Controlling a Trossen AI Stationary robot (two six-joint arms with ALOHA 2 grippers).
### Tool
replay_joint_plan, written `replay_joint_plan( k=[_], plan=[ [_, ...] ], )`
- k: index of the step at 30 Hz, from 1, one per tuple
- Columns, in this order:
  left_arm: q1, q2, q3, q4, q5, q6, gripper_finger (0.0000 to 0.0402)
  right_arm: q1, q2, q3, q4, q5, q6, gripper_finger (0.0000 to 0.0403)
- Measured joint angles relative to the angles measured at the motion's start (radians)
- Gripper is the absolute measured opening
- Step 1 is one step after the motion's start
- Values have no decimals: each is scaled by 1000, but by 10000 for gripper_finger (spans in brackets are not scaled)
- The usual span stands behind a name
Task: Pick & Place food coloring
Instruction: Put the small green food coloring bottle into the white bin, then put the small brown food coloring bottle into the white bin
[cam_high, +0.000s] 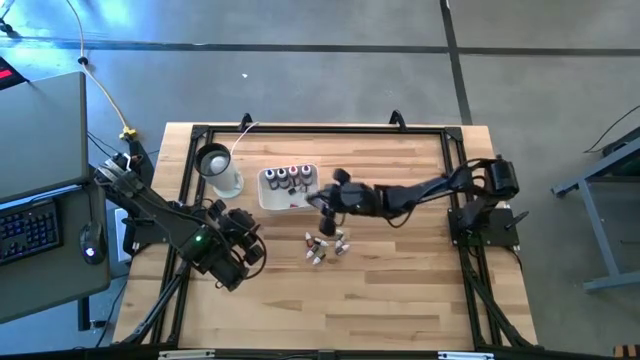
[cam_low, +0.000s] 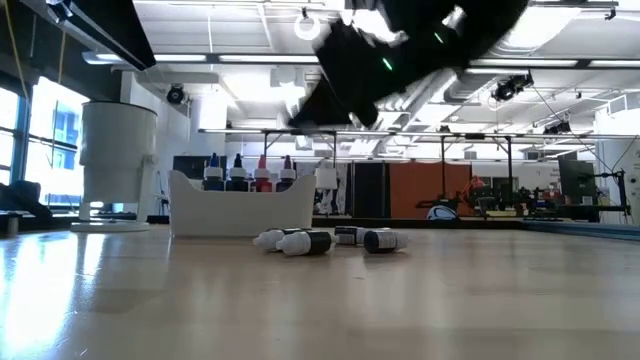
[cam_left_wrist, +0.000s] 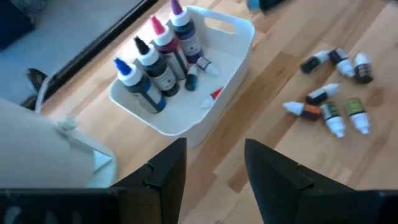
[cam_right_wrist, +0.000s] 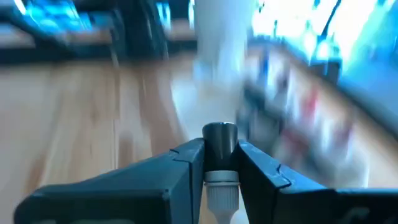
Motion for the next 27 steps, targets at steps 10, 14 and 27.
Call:
replay_joint_plan(
  k=[10,14,27],
  plan=[
    [0,-4,0,-30,0,-10,159,-71,298,419,-275,28,-138,73],
    [0,-4,0,-30,9,-10,159,-111,411,538,-393,13,-105,78],
    [0,-4,0,-24,-4,-10,159,-114,466,641,-548,-27,-190,136]
  ],
)
